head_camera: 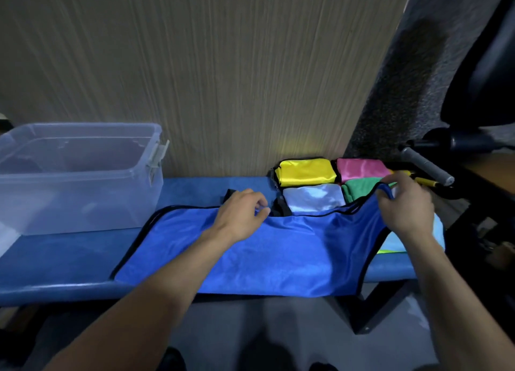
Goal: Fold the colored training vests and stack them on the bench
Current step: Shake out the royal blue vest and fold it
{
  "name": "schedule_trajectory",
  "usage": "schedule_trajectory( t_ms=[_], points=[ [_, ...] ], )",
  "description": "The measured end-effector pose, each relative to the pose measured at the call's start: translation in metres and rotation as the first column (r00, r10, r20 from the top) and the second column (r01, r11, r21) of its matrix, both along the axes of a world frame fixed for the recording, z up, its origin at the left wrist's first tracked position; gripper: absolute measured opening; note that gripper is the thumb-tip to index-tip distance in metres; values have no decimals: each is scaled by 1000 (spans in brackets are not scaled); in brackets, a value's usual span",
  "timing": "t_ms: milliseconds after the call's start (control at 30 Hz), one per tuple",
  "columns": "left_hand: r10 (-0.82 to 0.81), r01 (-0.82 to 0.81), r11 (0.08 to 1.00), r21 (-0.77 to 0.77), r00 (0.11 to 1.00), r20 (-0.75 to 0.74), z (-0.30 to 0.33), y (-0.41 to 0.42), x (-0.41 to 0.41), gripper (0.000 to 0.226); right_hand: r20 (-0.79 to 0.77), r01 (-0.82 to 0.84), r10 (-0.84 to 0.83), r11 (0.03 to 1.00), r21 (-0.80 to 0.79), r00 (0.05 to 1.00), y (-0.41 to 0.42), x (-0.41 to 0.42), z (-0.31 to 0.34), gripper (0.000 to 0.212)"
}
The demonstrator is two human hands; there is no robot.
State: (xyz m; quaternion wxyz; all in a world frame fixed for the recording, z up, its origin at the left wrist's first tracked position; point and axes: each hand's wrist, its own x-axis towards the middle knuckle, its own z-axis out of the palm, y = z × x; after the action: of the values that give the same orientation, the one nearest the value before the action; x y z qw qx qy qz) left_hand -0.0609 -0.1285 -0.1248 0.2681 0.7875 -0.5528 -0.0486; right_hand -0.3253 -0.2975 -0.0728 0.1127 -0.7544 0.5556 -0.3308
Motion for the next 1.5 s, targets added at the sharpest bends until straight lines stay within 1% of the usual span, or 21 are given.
schedule_trajectory(
  t_ms=[67,167,200,267,333,433,533,667,733,767,833,867,900,933,1000,1033,1067,1167,1267,1333,1500],
  points=[
    [57,-56,998,40,998,-22,-4,-24,-9,18,20,-12,13,999,-30,1000,3,2,-3,19],
    [177,-190,974,120,978,113,-14,-49,-18,30,52,-22,24,999,-48,998,4,3,-5,18],
    [193,-207,966,153,976,100,-15,-54,-18,34,61,-19,22,998,-54,998,4,2,-6,18],
    [191,-197,957,213,980,47,-13,-63,-16,24,66,-18,22,998,-62,998,2,-2,-9,20],
    [201,-200,967,157,979,9,-6,-71,-11,15,63,-17,21,998,-55,998,-1,-6,-11,24],
    [200,-209,974,-88,975,-102,5,-81,-8,14,63,-19,20,1000,-15,998,-6,-11,-13,27],
    [167,-207,971,-117,945,-281,-4,-93,-6,23,56,-9,7,999,36,998,-9,-13,-15,27],
    [176,-158,982,101,964,-199,-26,-98,-5,45,86,-11,3,996,88,996,-13,-17,-18,27],
    [132,-115,984,138,983,-124,-24,-95,-9,48,108,-13,3,995,95,994,-12,-19,-16,28],
    [103,-101,989,106,994,-22,-20,-89,-13,49,121,-15,3,996,91,993,-11,-20,-14,28],
    [10,6,995,-102,988,155,-15,-73,-26,44,162,-18,3,996,92,987,-7,-20,-9,28],
    [-90,122,975,-184,981,174,-15,-63,-33,38,188,-23,6,995,92,982,-5,-21,-5,28],
    [-220,248,953,-175,961,165,-17,-54,-40,32,215,-31,11,996,89,977,-4,-21,-1,28],
    [-348,361,929,-76,926,146,-20,-45,-48,33,240,-35,14,996,83,971,-2,-20,3,28],
    [-496,449,848,281,859,125,-30,-33,-57,51,257,-32,17,998,53,966,0,-19,13,27],
    [-529,451,805,385,840,121,-33,-29,-60,59,250,-30,20,999,37,968,2,-18,20,26],
    [-546,463,787,407,831,110,-36,-26,-62,64,242,-34,27,999,23,970,5,-17,26,26],
    [-530,512,823,245,848,11,-25,-20,-62,61,247,-45,49,999,-22,968,11,-12,45,23],
    [-481,490,869,61,868,-123,-6,-13,-56,40,244,-97,97,995,-11,965,22,5,55,20],
    [-408,420,907,-22,868,-281,6,-4,-49,29,217,-164,161,986,-3,963,33,26,59,18],
    [-245,133,967,-215,713,-657,34,22,-20,39,217,-389,368,919,64,904,72,111,60,17]
  ],
)
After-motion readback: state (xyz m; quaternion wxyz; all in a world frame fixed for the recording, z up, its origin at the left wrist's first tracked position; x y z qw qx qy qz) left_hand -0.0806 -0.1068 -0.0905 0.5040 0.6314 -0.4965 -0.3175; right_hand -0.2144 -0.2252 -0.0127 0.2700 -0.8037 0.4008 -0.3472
